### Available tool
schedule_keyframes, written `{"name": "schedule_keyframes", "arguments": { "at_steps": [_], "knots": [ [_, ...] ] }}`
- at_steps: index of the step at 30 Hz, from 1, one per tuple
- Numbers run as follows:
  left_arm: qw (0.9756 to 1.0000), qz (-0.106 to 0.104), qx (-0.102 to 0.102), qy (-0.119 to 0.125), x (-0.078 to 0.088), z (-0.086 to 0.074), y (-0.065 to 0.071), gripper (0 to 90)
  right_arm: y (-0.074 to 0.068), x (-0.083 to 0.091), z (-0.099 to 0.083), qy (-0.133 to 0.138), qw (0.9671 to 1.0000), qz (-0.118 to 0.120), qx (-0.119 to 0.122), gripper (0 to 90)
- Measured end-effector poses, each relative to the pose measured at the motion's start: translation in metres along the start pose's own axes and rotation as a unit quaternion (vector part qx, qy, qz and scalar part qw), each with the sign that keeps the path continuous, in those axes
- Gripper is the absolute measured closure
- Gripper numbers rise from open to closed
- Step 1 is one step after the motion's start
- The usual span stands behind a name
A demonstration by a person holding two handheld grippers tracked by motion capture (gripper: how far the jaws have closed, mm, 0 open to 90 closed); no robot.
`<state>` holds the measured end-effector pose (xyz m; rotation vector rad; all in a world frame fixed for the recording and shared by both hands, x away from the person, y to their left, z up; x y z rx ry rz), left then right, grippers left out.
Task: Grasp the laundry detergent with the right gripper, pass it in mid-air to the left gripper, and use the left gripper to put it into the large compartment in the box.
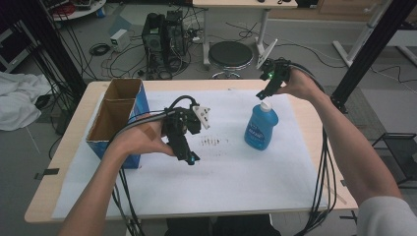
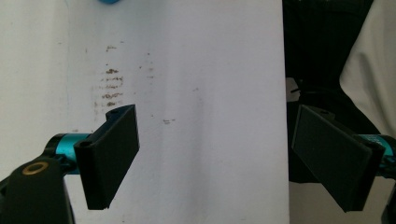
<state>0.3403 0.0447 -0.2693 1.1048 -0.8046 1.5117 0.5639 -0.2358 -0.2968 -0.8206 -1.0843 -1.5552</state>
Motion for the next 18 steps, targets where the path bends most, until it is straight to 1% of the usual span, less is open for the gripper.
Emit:
{"name": "schedule_keyframes", "arguments": {
  "at_steps": [1,2,3,6,7,8,9,10,11,12,16,17,18],
  "knots": [
    [1.0,0.001,-0.002,-0.002,0.0,0.0,0.0,14.9,0.001,0.001,-0.001,0.003,1.0,-0.001,0.0,12.4],
    [1.0,-0.001,0.0,-0.002,0.0,0.0,0.0,14.9,0.001,0.002,-0.002,0.001,1.0,-0.002,-0.008,12.4],
    [1.0,-0.002,0.001,-0.002,0.0,0.0,0.0,14.9,0.001,0.003,-0.003,0.001,1.0,-0.002,-0.009,12.4],
    [1.0,0.003,0.006,0.0,-0.001,-0.001,-0.002,14.9,0.001,0.004,-0.004,-0.004,0.9999,-0.004,-0.015,12.4],
    [1.0,0.004,0.007,-0.001,0.0,-0.002,-0.002,14.9,0.001,0.005,-0.004,0.001,0.9999,-0.004,-0.011,12.5],
    [1.0,0.004,0.008,0.0,0.0,-0.002,-0.001,14.9,0.0,0.007,-0.004,0.0,0.9999,-0.003,-0.012,12.4],
    [1.0,0.001,0.008,0.001,0.0,-0.002,-0.001,14.9,0.0,0.008,-0.003,-0.001,0.9999,-0.005,-0.014,12.4],
    [1.0,0.003,0.008,0.0,0.0,-0.002,-0.001,14.9,-0.001,0.009,-0.003,0.001,0.9999,-0.004,-0.013,12.4],
    [1.0,0.004,0.006,-0.003,0.001,-0.002,0.0,14.9,-0.002,0.01,-0.003,0.001,0.9998,-0.004,-0.017,12.4],
    [1.0,0.003,0.006,-0.001,0.0,-0.002,0.0,14.9,-0.002,0.012,-0.003,0.001,0.9999,-0.004,-0.014,12.5],
    [1.0,0.001,0.008,0.001,-0.002,0.0,0.002,14.9,-0.006,0.016,-0.002,-0.003,0.9997,-0.003,-0.024,12.5],
    [1.0,0.003,0.004,-0.003,-0.001,0.0,0.002,14.9,-0.006,0.017,-0.002,-0.001,0.9998,-0.003,-0.021,12.4],
    [1.0,0.002,0.005,-0.002,-0.002,0.0,0.002,14.9,-0.006,0.019,-0.002,-0.001,0.9997,-0.001,-0.025,12.4]
  ]
}}
Point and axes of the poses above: each handheld gripper's, and its own axes: x roughly backward along the jaws, z roughly out of its top, y roughly to its right, the point moved 2 cm from there along -x, roughly forward along the jaws, and after that the axes turned 13 degrees about x, right-handed, at the moved point
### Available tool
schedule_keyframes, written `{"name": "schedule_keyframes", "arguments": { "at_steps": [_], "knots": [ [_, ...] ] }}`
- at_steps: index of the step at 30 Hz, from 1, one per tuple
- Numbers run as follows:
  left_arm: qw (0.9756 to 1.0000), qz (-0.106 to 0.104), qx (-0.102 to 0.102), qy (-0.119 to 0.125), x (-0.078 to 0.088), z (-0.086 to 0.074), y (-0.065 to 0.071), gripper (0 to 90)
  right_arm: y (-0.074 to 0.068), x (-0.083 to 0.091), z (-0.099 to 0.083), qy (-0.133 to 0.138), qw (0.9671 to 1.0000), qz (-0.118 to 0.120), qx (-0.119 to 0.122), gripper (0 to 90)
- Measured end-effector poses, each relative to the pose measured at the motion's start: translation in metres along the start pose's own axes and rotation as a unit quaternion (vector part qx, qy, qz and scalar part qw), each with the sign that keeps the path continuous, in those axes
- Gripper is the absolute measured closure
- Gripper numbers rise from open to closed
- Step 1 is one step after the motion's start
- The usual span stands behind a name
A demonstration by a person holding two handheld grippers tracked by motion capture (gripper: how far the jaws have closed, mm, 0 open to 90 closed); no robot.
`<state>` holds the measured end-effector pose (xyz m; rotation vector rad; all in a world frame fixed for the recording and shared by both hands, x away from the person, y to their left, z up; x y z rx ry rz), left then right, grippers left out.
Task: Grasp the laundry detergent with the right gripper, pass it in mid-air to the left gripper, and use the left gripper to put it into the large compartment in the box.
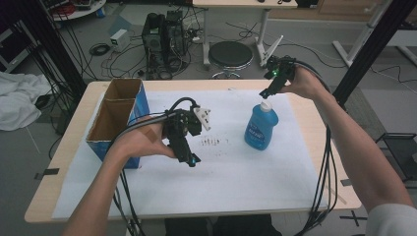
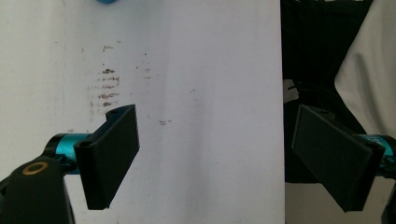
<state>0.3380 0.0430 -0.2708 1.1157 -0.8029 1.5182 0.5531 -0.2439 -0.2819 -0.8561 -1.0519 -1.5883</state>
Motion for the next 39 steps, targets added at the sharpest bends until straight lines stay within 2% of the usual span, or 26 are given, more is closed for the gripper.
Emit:
{"name": "schedule_keyframes", "arguments": {
  "at_steps": [7,8,13,26,33,34,35,37,38,39],
  "knots": [
    [1.0,-0.001,-0.003,0.001,0.0,0.001,0.001,14.9,-0.003,0.013,-0.001,0.016,0.9997,0.005,-0.02,12.4],
    [1.0,-0.002,-0.003,0.001,0.0,0.001,0.001,14.9,-0.002,0.016,-0.001,0.027,0.9995,0.003,-0.016,12.4],
    [1.0,0.0,0.0,0.003,-0.001,0.001,0.001,14.9,-0.002,0.024,-0.001,0.033,0.9993,0.0,-0.018,12.4],
    [1.0,-0.005,-0.006,0.0,-0.002,0.004,0.002,14.9,-0.009,0.041,-0.004,0.028,0.9988,0.001,-0.041,12.4],
    [0.9999,-0.001,-0.015,0.004,-0.002,0.006,0.002,14.9,-0.02,0.053,-0.001,0.027,0.9987,0.001,-0.042,12.4],
    [1.0,-0.006,-0.006,0.005,-0.003,0.006,0.003,14.9,-0.021,0.055,-0.001,0.029,0.999,-0.001,-0.035,12.4],
    [0.9999,-0.006,-0.011,0.0,-0.002,0.006,0.002,14.9,-0.024,0.056,0.0,0.028,0.9989,-0.001,-0.037,12.4],
    [0.9999,-0.005,-0.006,0.006,-0.003,0.006,0.003,14.9,-0.029,0.06,0.002,0.023,0.9989,-0.001,-0.04,12.4],
    [0.9998,-0.006,-0.017,-0.004,-0.002,0.006,0.001,14.9,-0.032,0.061,0.003,0.024,0.999,-0.001,-0.036,12.4],
    [0.9999,-0.008,-0.012,0.0,-0.003,0.006,0.002,14.9,-0.034,0.063,0.003,0.026,0.999,0.0,-0.037,12.4]
  ]
}}
Point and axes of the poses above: each handheld gripper's, and its own axes: x roughly backward along the jaws, z roughly out of its top, y roughly to its right, the point moved 2 cm from there along -x, roughly forward along the jaws, and after that the axes turned 13 degrees about x, right-handed, at the moved point
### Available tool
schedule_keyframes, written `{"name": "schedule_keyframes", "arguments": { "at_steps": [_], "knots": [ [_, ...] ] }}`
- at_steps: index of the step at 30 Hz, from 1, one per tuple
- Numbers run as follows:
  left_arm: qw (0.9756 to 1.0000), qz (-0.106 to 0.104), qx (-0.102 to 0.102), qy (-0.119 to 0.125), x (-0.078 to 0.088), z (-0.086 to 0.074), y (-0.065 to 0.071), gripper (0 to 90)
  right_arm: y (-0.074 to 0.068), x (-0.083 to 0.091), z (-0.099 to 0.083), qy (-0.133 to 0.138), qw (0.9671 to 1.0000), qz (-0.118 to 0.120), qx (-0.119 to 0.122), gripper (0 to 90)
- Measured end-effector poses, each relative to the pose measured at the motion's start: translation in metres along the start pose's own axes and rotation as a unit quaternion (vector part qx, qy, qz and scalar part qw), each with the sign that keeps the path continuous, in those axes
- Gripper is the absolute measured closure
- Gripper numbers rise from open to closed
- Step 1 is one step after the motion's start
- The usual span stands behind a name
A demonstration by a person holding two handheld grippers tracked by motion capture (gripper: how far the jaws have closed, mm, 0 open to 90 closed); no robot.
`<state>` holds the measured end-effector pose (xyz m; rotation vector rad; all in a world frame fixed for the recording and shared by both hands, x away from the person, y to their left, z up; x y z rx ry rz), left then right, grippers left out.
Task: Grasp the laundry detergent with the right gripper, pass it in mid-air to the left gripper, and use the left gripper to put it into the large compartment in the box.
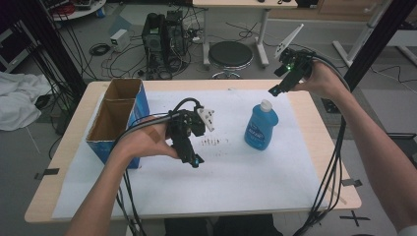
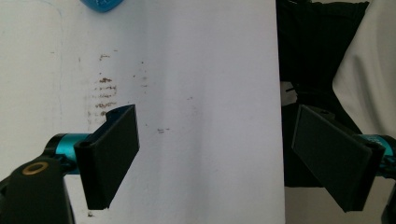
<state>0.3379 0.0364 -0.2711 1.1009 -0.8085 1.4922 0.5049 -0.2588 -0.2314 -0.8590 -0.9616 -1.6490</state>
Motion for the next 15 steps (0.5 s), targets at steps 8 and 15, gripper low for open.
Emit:
{"name": "schedule_keyframes", "arguments": {
  "at_steps": [8,15],
  "knots": [
    [1.0,0.0,0.005,0.005,-0.003,0.0,0.001,14.9,-0.022,0.003,0.002,-0.008,0.9999,0.002,-0.012,12.4],
    [1.0,-0.001,0.001,0.002,-0.002,0.001,-0.001,14.9,-0.037,0.002,-0.001,-0.001,0.9992,0.007,-0.038,12.4]
  ]
}}
Point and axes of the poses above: each handheld gripper's, and its own axes: x roughly backward along the jaws, z roughly out of its top, y roughly to its right, the point moved 2 cm from there along -x, roughly forward along the jaws, and after that the axes turned 13 degrees about x, right-handed, at the moved point
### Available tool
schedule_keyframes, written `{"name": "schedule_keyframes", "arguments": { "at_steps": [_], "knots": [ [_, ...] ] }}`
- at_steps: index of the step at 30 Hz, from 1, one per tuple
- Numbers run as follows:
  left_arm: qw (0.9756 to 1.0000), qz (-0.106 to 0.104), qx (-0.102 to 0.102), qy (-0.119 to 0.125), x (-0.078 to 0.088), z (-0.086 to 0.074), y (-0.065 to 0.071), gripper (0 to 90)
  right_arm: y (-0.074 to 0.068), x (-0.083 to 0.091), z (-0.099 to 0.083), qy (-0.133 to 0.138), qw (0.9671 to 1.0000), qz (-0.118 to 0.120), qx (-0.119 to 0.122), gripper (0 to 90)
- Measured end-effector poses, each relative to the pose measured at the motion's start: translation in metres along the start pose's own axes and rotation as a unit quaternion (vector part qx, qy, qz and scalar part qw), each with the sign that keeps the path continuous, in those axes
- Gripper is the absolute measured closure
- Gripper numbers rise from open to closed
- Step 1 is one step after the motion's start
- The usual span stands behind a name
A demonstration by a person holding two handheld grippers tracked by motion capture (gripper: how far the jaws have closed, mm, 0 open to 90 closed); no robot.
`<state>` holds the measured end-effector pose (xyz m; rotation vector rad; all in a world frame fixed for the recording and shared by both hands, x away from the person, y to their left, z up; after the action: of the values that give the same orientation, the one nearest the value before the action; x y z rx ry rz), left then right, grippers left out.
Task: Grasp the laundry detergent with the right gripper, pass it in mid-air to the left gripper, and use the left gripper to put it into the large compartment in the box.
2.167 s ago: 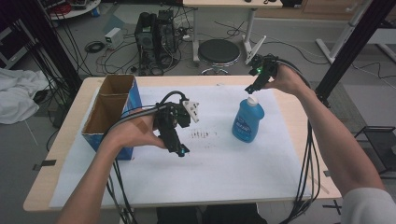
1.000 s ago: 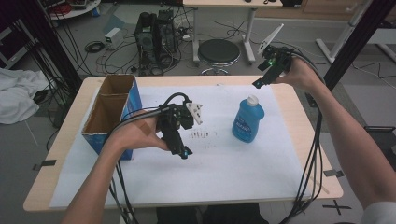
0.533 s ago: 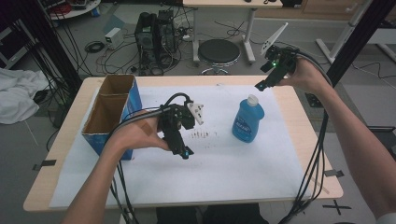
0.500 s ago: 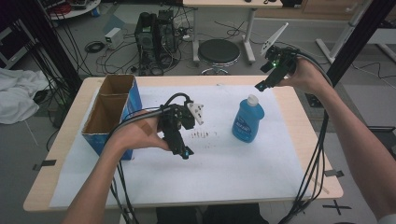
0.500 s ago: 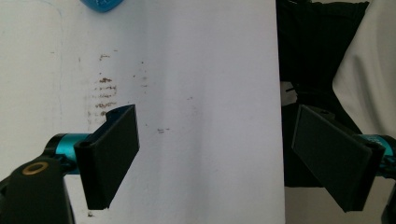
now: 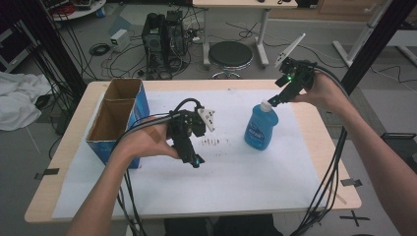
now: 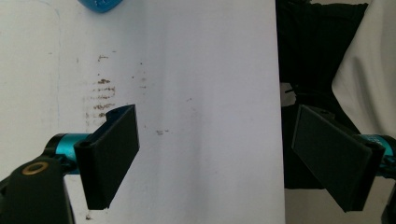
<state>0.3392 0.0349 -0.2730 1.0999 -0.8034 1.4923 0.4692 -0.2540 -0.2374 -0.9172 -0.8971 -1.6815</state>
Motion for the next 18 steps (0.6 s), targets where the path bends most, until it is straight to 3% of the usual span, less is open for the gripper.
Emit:
{"name": "schedule_keyframes", "arguments": {
  "at_steps": [3,6,9,14,18],
  "knots": [
    [1.0,-0.001,0.005,0.005,-0.001,0.001,0.001,14.9,-0.009,0.0,-0.001,0.007,0.9998,0.004,-0.018,12.4],
    [1.0,-0.002,0.001,0.003,-0.001,0.002,0.001,14.9,-0.016,-0.002,-0.003,0.012,0.9998,-0.001,-0.017,12.4],
    [1.0,-0.002,-0.001,0.003,-0.002,0.002,0.001,14.9,-0.026,-0.008,-0.007,0.005,0.9993,-0.013,-0.035,12.4],
    [1.0,0.0,-0.002,0.005,-0.003,0.002,0.001,14.9,-0.032,-0.018,-0.014,0.011,0.9988,-0.016,-0.045,12.4],
    [1.0,-0.002,0.0,0.006,-0.004,0.001,0.001,14.9,-0.036,-0.029,-0.02,-0.003,0.9979,-0.018,-0.062,12.4]
  ]
}}
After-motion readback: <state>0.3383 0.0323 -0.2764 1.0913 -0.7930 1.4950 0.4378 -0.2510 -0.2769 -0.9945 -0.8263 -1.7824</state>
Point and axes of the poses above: each handheld gripper's, and its own axes: x roughly backward along the jaws, z roughly out of its top, y roughly to its right, the point moved 2 cm from there along -x, roughly forward along the jaws, and after that the axes turned 13 degrees about x, right-handed, at the moved point
